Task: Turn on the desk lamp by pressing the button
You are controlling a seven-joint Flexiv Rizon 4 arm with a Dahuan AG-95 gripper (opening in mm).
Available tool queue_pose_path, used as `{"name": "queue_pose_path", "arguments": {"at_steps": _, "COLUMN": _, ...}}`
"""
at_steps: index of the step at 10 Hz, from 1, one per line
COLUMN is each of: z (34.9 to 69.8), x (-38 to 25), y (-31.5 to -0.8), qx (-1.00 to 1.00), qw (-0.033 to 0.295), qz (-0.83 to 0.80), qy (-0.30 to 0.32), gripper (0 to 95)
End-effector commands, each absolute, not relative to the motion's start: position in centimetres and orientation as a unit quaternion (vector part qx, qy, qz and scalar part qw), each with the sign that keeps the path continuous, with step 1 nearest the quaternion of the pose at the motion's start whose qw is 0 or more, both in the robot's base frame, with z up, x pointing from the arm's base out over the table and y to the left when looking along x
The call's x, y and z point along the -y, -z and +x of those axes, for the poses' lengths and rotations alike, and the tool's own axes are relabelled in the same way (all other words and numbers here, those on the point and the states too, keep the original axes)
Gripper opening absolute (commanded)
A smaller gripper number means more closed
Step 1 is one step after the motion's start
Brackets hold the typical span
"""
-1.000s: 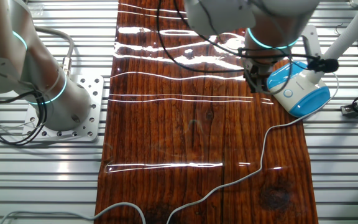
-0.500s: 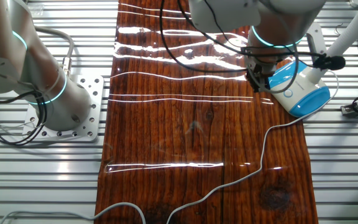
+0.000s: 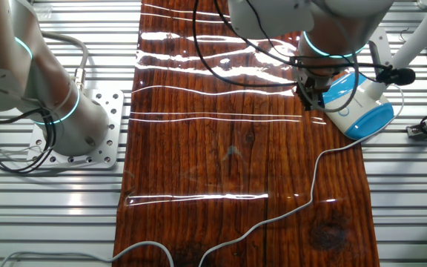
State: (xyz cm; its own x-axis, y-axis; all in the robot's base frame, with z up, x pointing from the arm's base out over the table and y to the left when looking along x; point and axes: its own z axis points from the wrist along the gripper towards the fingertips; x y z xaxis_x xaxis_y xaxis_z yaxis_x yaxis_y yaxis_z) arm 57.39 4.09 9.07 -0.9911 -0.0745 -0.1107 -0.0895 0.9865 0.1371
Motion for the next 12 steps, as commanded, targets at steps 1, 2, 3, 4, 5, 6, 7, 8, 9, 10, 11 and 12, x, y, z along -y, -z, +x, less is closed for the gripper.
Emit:
{"name": "queue_pose_path", "arguments": {"at_steps": 1, "z": 57.44, "x": -4.13, "y": -9.03, "qx": -0.996, "qw": 0.04, "qz": -0.03, "qy": -0.077, "gripper": 0.0}}
{"name": "queue_pose_path", "arguments": {"at_steps": 2, "z": 57.44, "x": -4.13, "y": -9.03, "qx": -0.996, "qw": 0.037, "qz": -0.027, "qy": -0.08, "gripper": 0.0}}
{"name": "queue_pose_path", "arguments": {"at_steps": 3, "z": 57.44, "x": -4.13, "y": -9.03, "qx": -0.996, "qw": 0.033, "qz": -0.027, "qy": -0.081, "gripper": 0.0}}
{"name": "queue_pose_path", "arguments": {"at_steps": 4, "z": 57.44, "x": -4.13, "y": -9.03, "qx": -0.996, "qw": 0.03, "qz": -0.029, "qy": -0.083, "gripper": 0.0}}
{"name": "queue_pose_path", "arguments": {"at_steps": 5, "z": 57.44, "x": -4.13, "y": -9.03, "qx": -0.996, "qw": 0.029, "qz": -0.028, "qy": -0.085, "gripper": 0.0}}
{"name": "queue_pose_path", "arguments": {"at_steps": 6, "z": 57.44, "x": -4.13, "y": -9.04, "qx": -0.995, "qw": 0.027, "qz": -0.027, "qy": -0.088, "gripper": 0.0}}
{"name": "queue_pose_path", "arguments": {"at_steps": 7, "z": 57.44, "x": -4.13, "y": -9.04, "qx": -0.995, "qw": 0.025, "qz": -0.024, "qy": -0.09, "gripper": 0.0}}
{"name": "queue_pose_path", "arguments": {"at_steps": 8, "z": 57.44, "x": -4.13, "y": -9.04, "qx": -0.995, "qw": 0.023, "qz": -0.02, "qy": -0.09, "gripper": 0.0}}
{"name": "queue_pose_path", "arguments": {"at_steps": 9, "z": 57.44, "x": -4.13, "y": -9.04, "qx": -0.995, "qw": 0.023, "qz": -0.016, "qy": -0.091, "gripper": 0.0}}
{"name": "queue_pose_path", "arguments": {"at_steps": 10, "z": 57.44, "x": -4.13, "y": -9.04, "qx": -0.996, "qw": 0.022, "qz": -0.013, "qy": -0.091, "gripper": 0.0}}
{"name": "queue_pose_path", "arguments": {"at_steps": 11, "z": 57.44, "x": -4.13, "y": -9.04, "qx": -0.996, "qw": 0.016, "qz": -0.011, "qy": -0.091, "gripper": 0.0}}
{"name": "queue_pose_path", "arguments": {"at_steps": 12, "z": 57.44, "x": -4.13, "y": -9.04, "qx": -0.996, "qw": 0.016, "qz": -0.011, "qy": -0.091, "gripper": 0.0}}
